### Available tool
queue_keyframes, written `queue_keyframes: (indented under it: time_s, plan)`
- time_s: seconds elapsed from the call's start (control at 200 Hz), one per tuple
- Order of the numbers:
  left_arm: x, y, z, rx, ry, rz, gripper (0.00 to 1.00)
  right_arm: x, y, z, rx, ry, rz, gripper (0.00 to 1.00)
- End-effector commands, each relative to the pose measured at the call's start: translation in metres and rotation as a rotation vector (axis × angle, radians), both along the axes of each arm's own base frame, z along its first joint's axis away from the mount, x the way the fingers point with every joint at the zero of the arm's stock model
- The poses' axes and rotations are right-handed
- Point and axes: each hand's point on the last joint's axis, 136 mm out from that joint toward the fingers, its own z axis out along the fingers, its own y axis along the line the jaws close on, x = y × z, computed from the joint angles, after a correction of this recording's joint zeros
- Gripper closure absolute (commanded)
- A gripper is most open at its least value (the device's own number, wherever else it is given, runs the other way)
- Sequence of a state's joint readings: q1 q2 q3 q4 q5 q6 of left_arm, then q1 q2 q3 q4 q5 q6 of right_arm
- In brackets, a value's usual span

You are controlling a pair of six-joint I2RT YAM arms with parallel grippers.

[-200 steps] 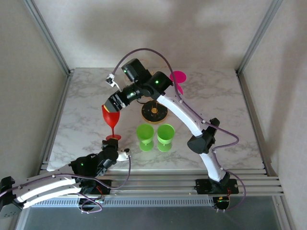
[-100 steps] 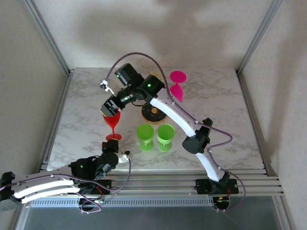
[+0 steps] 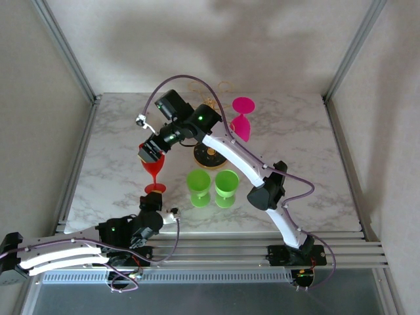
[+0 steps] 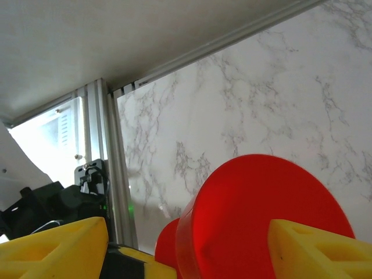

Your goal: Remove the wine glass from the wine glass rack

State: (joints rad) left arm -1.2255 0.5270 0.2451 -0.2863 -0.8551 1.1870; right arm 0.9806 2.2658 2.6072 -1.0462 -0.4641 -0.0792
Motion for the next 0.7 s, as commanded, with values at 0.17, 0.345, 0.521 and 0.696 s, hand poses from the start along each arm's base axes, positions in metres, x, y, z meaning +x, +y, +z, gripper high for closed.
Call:
queue_keyframes:
  time_s: [0.17, 0.345, 0.521, 0.696]
  plan:
    - [0.002, 0.009, -0.003, 0.039, -0.052, 0.045, 1.00, -0.018, 0.003, 0.000, 0.009, 0.024, 0.083, 0.27]
    - [0.003, 0.011, -0.005, 0.062, -0.066, 0.056, 1.00, -0.021, 0.003, -0.005, -0.008, 0.020, 0.097, 0.27]
    - [0.003, 0.010, -0.004, 0.064, -0.072, 0.053, 1.00, -0.019, 0.006, -0.015, -0.030, 0.008, 0.087, 0.27]
    - [0.002, 0.010, -0.003, 0.062, -0.073, 0.052, 1.00, -0.015, 0.007, -0.019, -0.038, 0.000, 0.081, 0.27]
